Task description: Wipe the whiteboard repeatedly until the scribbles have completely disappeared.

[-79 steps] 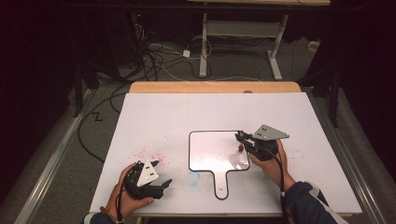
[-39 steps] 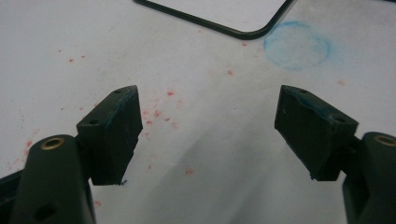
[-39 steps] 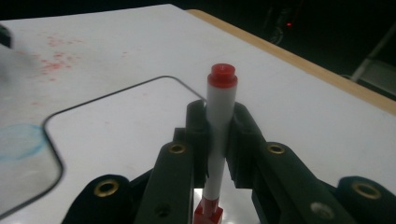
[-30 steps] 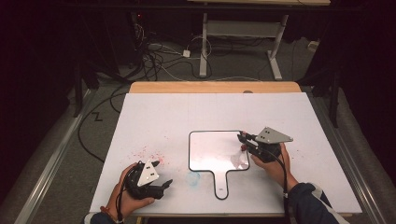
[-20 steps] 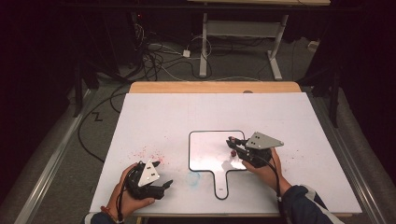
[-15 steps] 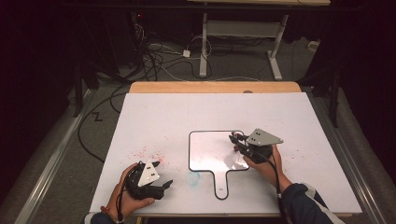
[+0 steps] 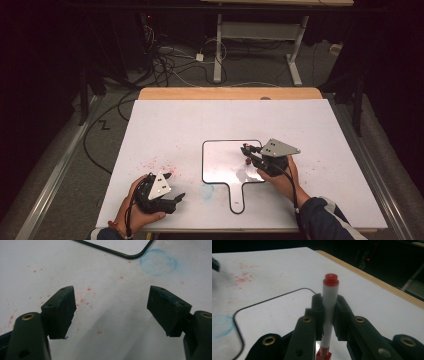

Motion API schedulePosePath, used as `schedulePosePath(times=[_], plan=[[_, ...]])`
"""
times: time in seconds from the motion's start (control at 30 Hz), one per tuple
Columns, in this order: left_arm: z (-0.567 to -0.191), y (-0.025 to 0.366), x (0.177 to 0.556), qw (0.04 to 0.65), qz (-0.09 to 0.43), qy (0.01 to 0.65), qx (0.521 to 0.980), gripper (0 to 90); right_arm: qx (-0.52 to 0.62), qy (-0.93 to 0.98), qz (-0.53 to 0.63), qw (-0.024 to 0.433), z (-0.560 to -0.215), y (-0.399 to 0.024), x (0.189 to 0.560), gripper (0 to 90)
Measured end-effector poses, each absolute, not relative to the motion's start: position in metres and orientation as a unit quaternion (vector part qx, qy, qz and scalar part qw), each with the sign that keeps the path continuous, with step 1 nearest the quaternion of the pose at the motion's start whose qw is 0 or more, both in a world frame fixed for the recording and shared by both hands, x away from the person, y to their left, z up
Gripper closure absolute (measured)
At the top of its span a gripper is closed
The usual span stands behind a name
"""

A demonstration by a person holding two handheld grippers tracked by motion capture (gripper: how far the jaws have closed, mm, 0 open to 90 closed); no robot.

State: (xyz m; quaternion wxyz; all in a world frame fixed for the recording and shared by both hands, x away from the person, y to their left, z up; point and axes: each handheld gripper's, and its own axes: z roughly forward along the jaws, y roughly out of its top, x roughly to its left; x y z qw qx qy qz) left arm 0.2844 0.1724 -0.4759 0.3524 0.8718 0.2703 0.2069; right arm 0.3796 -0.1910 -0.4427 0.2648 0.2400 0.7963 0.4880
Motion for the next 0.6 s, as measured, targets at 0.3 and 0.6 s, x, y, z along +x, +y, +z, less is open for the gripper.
schedulePosePath(times=[0.3,0.6], plan=[[-0.476,0.173,0.284,0.352,0.207,0.27,0.872,22.1,0.267,0.797,0.46,0.285,-0.438,-0.205,0.384,81.4],[-0.476,0.172,0.284,0.351,0.205,0.27,0.873,22.1,0.286,0.8,0.457,0.264,-0.434,-0.219,0.379,81.4]])
